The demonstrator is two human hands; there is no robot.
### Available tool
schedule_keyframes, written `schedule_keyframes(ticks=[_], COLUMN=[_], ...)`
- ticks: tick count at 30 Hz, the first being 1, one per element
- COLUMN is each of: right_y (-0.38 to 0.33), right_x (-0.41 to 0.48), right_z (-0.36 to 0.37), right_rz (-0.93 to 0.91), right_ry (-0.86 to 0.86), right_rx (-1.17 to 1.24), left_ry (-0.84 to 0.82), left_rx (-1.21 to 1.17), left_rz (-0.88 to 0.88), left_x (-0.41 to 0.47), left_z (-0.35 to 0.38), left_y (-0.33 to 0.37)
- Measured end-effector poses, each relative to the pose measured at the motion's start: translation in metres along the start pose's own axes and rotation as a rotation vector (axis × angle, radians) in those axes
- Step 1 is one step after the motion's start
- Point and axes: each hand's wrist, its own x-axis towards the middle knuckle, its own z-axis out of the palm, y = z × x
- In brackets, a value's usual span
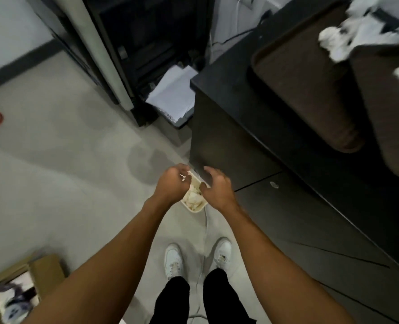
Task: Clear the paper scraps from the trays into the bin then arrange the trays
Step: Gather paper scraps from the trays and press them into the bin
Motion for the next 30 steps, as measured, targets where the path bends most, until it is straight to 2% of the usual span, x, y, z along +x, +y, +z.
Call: schedule_keyframes(ticks=[6, 15, 22, 30], right_y=[-0.059, -0.083, -0.059, 0.001], right_x=[-0.066, -0.127, -0.167, -0.195], right_z=[-0.084, -0.214, -0.301, -0.38], right_rz=[-0.067, -0.155, -0.141, -0.07], right_ry=[0.175, 0.509, 0.71, 0.894], right_rx=[0.163, 0.283, 0.3, 0.323], left_ry=[0.014, 0.025, -0.086, -0.189], left_rx=[-0.054, -0.047, -0.042, -0.067], left_rz=[0.045, 0.346, 0.537, 0.664], left_x=[-0.037, -0.06, -0.081, -0.091], left_z=[-0.056, -0.094, -0.063, 0.004], left_y=[0.088, 0.232, 0.335, 0.426])
